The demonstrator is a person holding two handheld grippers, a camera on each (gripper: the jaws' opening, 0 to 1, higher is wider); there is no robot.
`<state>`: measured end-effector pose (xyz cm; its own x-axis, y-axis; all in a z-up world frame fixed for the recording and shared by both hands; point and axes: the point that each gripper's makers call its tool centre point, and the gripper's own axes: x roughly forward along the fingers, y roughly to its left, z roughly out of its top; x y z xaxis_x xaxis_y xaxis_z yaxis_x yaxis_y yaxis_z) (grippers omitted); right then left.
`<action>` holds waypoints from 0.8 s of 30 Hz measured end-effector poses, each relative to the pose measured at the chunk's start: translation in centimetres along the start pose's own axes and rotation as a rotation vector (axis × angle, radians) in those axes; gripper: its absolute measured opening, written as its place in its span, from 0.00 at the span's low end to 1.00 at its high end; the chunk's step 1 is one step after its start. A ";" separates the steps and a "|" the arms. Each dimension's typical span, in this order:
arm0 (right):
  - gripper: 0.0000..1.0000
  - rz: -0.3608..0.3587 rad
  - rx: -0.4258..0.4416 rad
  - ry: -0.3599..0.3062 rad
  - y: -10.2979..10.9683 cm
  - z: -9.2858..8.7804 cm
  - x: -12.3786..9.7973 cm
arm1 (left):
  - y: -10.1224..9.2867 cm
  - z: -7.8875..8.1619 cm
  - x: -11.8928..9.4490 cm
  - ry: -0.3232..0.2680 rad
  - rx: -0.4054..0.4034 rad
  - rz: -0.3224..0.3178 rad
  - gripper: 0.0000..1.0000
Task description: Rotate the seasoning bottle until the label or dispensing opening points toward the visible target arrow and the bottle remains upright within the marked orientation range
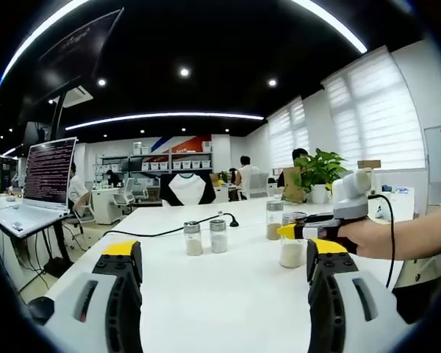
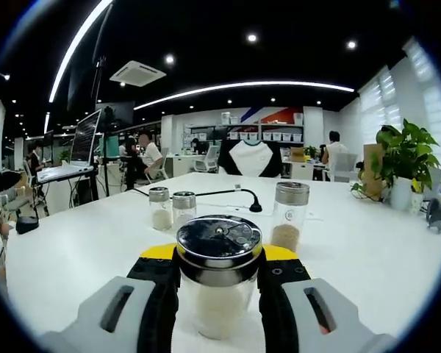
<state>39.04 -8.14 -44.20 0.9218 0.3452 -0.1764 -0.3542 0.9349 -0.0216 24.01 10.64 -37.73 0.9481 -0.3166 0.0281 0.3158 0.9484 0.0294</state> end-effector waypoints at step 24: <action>0.44 -0.055 0.035 0.041 -0.3 -0.7 -0.2 | 0.3 0.2 -0.2 0.006 0.036 0.013 0.97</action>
<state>38.89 -8.57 -44.86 0.9322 0.2900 -0.2165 -0.2966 0.9550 0.0021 23.91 10.96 -37.53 0.9523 -0.3042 0.0225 0.3023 0.9510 0.0645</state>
